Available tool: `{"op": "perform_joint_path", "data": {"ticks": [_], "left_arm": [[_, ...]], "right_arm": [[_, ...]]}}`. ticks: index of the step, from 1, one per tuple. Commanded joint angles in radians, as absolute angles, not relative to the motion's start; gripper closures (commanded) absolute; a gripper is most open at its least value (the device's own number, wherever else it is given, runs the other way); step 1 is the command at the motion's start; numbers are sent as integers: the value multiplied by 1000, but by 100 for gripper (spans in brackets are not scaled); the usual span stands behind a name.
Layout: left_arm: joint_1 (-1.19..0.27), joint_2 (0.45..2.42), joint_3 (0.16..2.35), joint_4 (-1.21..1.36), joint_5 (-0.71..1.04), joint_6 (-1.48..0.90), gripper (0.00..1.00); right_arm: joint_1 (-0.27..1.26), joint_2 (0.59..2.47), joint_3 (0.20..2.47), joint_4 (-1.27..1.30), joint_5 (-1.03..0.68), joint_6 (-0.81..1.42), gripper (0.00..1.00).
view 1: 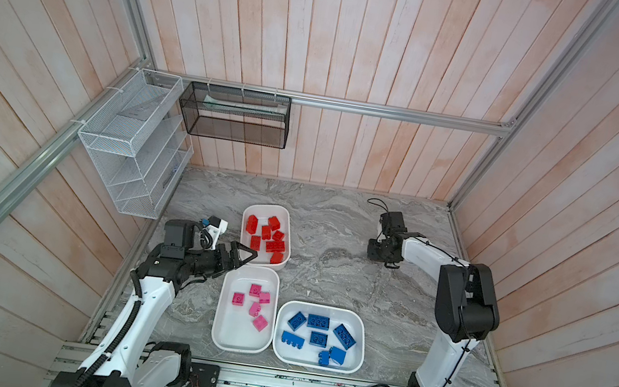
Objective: Sort the legos into containers by color
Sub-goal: 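Carry the pink brick into the middle tub and release it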
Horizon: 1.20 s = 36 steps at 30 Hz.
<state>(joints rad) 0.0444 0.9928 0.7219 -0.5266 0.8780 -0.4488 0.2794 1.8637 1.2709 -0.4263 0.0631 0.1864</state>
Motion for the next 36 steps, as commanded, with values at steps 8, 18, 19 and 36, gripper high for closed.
{"op": "perform_joint_path", "data": {"ticks": [8, 18, 19, 36], "left_arm": [[65, 994, 792, -567, 820, -398, 0], [86, 984, 801, -583, 794, -404, 0], [85, 980, 800, -585, 793, -404, 0], [96, 968, 788, -612, 798, -382, 0]], "right_arm": [[690, 1539, 1218, -494, -65, 160, 71], [1142, 1656, 1243, -368, -176, 176, 71], [1167, 1687, 1261, -358, -174, 169, 71], [1254, 2022, 1501, -380, -176, 27, 53]]}}
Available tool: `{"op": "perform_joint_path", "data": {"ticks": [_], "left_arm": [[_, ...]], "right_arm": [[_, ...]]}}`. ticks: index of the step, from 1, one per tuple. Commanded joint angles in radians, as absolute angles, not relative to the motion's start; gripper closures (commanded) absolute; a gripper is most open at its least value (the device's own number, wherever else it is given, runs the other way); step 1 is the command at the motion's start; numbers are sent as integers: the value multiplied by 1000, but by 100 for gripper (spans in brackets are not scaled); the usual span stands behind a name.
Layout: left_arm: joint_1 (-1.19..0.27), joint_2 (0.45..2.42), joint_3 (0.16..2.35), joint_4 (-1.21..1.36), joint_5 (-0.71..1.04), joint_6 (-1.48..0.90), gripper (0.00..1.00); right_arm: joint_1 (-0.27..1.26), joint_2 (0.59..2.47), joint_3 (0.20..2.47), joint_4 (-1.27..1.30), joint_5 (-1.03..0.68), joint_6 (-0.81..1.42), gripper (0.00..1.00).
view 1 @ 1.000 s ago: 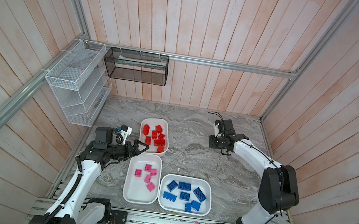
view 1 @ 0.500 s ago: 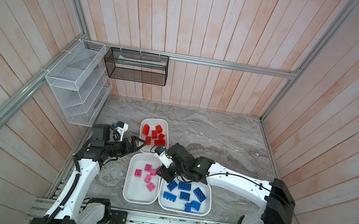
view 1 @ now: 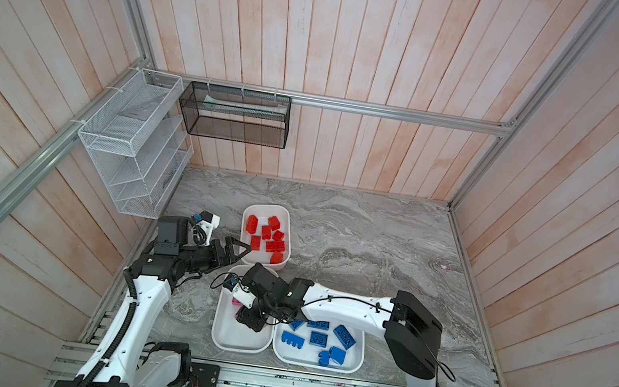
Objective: Sort the legos into containers by color
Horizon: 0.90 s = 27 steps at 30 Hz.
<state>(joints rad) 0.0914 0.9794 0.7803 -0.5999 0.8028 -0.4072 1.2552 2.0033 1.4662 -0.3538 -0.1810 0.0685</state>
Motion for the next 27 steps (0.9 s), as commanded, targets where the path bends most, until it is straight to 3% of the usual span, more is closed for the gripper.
{"op": "perform_joint_path", "data": {"ticks": [1, 9, 15, 18, 23, 27], "left_arm": [[96, 966, 788, -613, 801, -382, 0], [96, 970, 780, -601, 798, -380, 0], [87, 995, 782, -554, 720, -385, 0], [63, 1019, 798, -540, 584, -349, 0], [-15, 1045, 768, -428, 153, -265, 0], [-17, 1085, 680, -197, -16, -226, 0]], "right_arm": [[1253, 2014, 1499, -379, -178, 24, 50], [1195, 1780, 1405, -425, -206, 25, 45], [1012, 1509, 1222, -460, -231, -1, 38], [859, 1385, 1115, -422, -196, -43, 32], [545, 1232, 923, -215, -158, -73, 17], [371, 1208, 825, -78, -19, -57, 15]]}}
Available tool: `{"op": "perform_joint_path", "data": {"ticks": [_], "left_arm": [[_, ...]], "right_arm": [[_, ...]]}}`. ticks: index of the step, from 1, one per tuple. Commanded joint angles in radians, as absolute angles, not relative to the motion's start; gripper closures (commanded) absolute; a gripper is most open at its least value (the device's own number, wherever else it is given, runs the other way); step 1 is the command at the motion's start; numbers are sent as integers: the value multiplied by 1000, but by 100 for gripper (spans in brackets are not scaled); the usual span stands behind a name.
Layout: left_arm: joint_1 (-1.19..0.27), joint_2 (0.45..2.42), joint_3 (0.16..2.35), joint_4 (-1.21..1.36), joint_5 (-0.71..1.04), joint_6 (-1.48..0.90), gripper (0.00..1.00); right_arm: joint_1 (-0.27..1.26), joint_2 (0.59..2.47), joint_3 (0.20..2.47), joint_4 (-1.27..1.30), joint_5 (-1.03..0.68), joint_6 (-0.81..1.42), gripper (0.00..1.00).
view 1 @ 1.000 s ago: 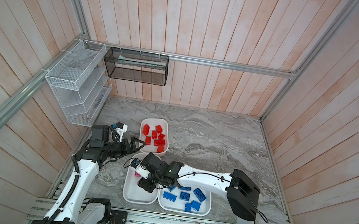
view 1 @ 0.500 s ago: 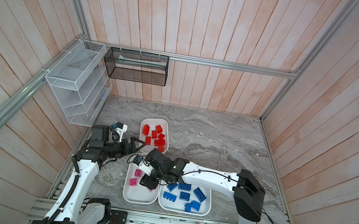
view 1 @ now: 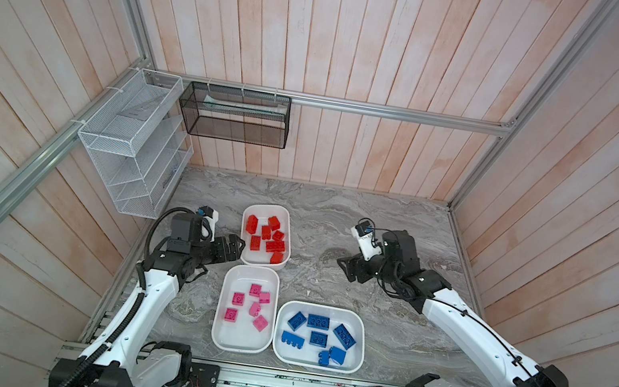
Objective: Sort the legos into containers by color
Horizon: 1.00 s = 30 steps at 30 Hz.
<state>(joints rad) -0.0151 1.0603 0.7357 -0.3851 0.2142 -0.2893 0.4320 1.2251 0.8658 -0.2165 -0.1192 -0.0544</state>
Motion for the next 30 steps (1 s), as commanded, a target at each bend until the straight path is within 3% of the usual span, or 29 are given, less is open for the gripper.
{"op": "perform_joint_path", "data": {"ticks": [1, 6, 8, 13, 17, 19, 24, 27, 30], "left_arm": [[-17, 1096, 649, -123, -38, -205, 0], [-11, 1167, 555, 185, -19, -128, 0], [-13, 1209, 505, 345, 30, -88, 0], [-17, 1307, 424, 578, 72, 4, 0], [-16, 1357, 345, 758, 89, 16, 0], [-17, 1372, 372, 729, 114, 33, 0], [-23, 1415, 362, 844, 137, 79, 0], [-19, 1477, 333, 981, 109, 77, 0], [-13, 1466, 336, 951, 118, 71, 0]], "right_arm": [[329, 1210, 791, -30, 29, -42, 15], [151, 1192, 584, 267, 104, 20, 13], [99, 1190, 482, 429, 97, 30, 6], [63, 1305, 367, 700, 161, -8, 2], [55, 1391, 333, 885, 123, -53, 2], [47, 1413, 294, 1035, 80, -61, 2], [-19, 1477, 279, 1097, -61, -39, 2], [-38, 1563, 187, 1386, -83, -6, 2], [-39, 1521, 235, 1224, -21, 11, 2]]}}
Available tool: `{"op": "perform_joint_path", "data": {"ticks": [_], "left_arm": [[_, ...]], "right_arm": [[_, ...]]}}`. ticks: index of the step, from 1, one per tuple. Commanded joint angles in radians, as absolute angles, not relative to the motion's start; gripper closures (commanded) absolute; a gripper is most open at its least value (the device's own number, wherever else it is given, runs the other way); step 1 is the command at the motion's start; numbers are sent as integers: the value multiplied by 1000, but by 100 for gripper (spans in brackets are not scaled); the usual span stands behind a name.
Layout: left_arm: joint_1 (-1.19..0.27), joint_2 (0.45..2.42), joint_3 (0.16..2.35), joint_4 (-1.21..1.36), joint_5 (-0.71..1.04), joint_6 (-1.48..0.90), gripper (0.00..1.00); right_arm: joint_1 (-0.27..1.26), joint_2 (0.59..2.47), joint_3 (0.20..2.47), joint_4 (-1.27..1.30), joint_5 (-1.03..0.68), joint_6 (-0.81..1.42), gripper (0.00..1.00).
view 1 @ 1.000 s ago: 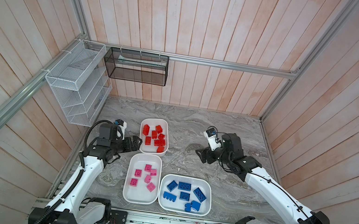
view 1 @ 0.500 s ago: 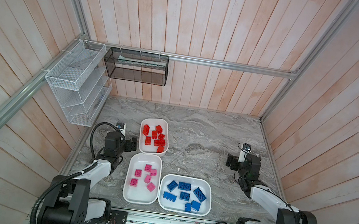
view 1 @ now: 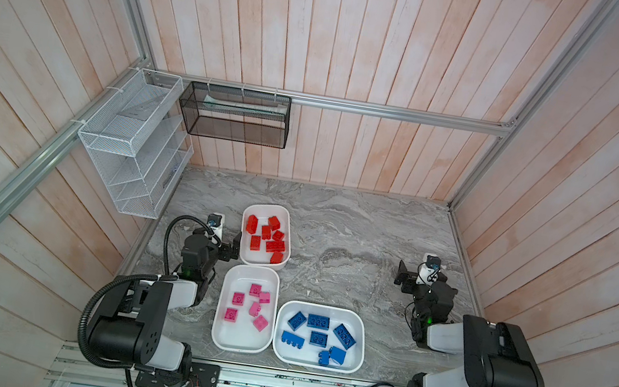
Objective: Sort the legos into containers by color
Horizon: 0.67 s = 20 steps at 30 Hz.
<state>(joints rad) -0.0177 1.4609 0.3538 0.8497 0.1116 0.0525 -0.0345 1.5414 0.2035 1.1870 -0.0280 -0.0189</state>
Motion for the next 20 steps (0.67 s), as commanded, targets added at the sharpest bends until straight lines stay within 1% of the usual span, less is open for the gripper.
{"op": "perform_joint_path", "data": {"ticks": [1, 4, 7, 17, 20], "left_arm": [[-9, 1466, 333, 957, 116, 66, 0], [13, 1484, 312, 1013, 141, 46, 0], [23, 1539, 266, 1148, 156, 39, 0], [25, 1538, 257, 1159, 134, 28, 0], [28, 1539, 280, 1119, 123, 19, 0]], "right_arm": [[-40, 1511, 259, 1162, 25, 30, 2], [-39, 1531, 236, 1243, 24, 32, 2], [-37, 1517, 251, 1190, 17, 22, 2], [-40, 1525, 259, 1180, 19, 29, 2], [-40, 1523, 258, 1183, 18, 29, 2]]}}
